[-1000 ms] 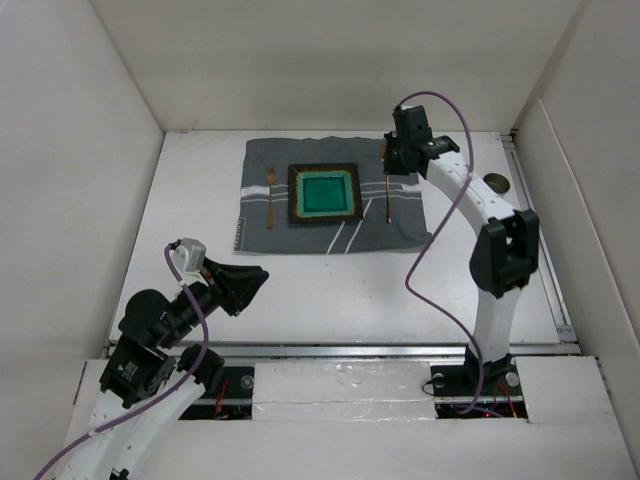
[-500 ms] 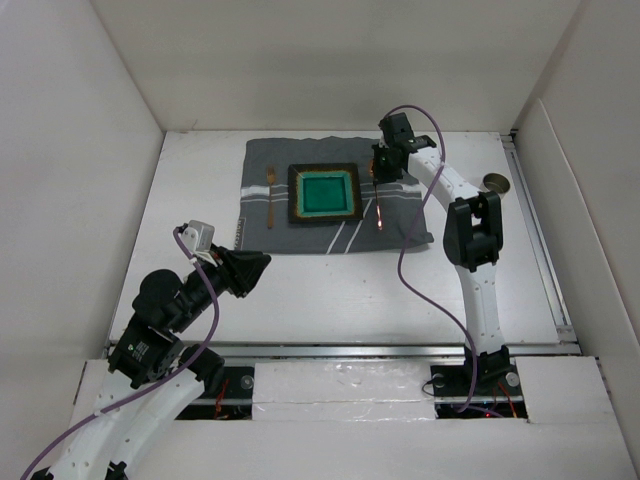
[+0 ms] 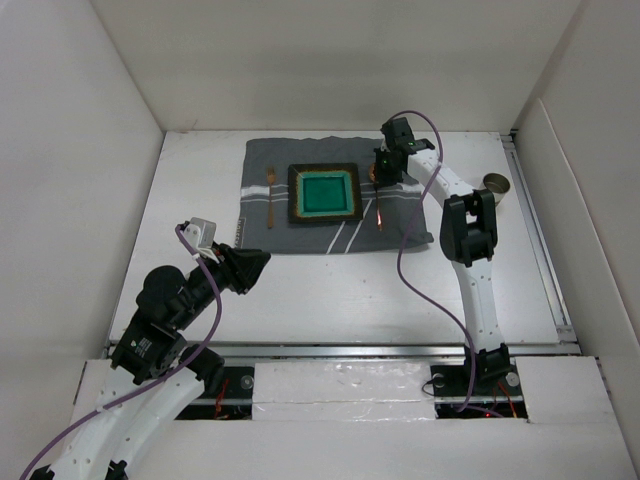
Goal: Set the dinner table for one person
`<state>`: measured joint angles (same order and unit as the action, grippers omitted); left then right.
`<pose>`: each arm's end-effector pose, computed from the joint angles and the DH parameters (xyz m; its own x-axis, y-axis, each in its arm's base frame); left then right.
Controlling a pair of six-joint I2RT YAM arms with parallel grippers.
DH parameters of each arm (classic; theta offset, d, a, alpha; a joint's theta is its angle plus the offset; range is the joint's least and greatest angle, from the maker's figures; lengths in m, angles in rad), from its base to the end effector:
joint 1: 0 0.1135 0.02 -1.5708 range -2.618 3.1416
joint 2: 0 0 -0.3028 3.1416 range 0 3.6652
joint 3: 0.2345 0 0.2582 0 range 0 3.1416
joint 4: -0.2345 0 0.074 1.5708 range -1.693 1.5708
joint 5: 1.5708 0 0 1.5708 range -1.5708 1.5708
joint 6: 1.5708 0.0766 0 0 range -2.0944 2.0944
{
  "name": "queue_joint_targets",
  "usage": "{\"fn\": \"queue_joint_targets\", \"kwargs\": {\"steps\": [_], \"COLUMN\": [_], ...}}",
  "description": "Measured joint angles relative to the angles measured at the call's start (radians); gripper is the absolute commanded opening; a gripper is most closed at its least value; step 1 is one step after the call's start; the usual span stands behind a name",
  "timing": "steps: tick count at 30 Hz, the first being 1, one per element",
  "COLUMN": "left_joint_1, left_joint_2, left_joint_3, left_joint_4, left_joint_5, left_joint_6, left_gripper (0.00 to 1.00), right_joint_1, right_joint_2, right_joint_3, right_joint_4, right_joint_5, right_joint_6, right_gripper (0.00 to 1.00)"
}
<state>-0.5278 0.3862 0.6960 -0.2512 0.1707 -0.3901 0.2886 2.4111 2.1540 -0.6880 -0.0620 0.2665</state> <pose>0.0881 -0.0665 0.3700 -0.1976 -0.3186 -0.9271 0.6138 0.6972 -0.3704 0.5660 0.1730 0.1878 -0.8336 0.0267 -0.5518 -0.1029 0.9738 0.2027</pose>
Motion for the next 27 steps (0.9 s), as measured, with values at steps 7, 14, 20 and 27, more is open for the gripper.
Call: {"fn": "queue_joint_targets", "kwargs": {"steps": [7, 14, 20, 27], "left_joint_1": [0.0, 0.0, 0.0, 0.0], "left_joint_2": [0.011, 0.016, 0.017, 0.018], "left_joint_3": [0.0, 0.0, 0.0, 0.0], "left_joint_4": [0.0, 0.0, 0.0, 0.0], "left_joint_5": [-0.008, -0.015, -0.019, -0.021], "left_joint_6": [0.0, 0.0, 0.0, 0.0], "left_gripper": [0.24, 0.24, 0.24, 0.24], "right_joint_1": [0.0, -0.006, -0.021, -0.031], "right_joint_2": [0.01, 0.01, 0.01, -0.084], "right_joint_3": [0.0, 0.0, -0.001, -0.13], "right_joint_4": [0.008, 0.023, 0.035, 0.097], "right_joint_5": [-0.006, -0.012, -0.018, -0.022], "right_joint_6": [0.011, 0.026, 0.036, 0.031], "right_gripper": [0.0, 0.14, 0.41, 0.28]}}
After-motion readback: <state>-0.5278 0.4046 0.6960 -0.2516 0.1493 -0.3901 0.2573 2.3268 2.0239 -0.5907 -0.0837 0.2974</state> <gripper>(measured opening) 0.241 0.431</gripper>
